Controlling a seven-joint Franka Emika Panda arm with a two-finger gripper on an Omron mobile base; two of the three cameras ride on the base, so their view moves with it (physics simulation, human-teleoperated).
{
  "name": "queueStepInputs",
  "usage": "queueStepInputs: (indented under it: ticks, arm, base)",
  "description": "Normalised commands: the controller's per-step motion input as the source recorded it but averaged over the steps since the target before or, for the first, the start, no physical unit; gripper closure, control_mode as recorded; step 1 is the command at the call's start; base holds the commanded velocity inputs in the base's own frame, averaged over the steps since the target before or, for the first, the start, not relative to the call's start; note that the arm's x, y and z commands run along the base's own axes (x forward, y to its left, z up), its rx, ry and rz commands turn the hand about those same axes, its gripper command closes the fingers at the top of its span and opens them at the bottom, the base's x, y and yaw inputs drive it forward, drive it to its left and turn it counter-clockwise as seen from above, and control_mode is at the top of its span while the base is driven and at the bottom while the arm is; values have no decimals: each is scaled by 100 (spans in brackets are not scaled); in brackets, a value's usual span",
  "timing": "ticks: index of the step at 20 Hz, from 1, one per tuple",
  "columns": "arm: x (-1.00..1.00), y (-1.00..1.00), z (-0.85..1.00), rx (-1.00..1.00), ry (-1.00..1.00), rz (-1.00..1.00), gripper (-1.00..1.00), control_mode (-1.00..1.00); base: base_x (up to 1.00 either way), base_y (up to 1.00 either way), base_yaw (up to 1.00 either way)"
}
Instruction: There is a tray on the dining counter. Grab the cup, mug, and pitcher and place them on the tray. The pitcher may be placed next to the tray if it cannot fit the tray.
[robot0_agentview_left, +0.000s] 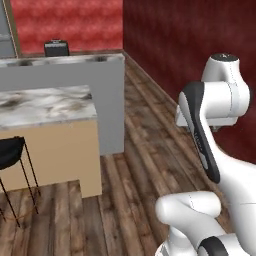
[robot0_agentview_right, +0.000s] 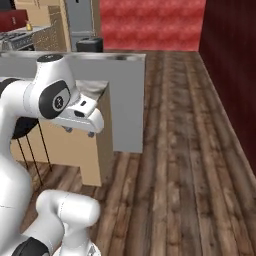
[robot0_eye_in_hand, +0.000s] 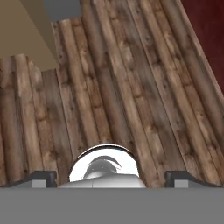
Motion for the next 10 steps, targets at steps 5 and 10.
queueStepInputs:
  ticks: [5, 10]
  arm:
    - [0, 0, 0, 0, 0, 0, -100, 100]
    - [0, 0, 0, 0, 0, 0, -100, 100]
  base:
    - [28, -100, 0]
    - [46, -100, 0]
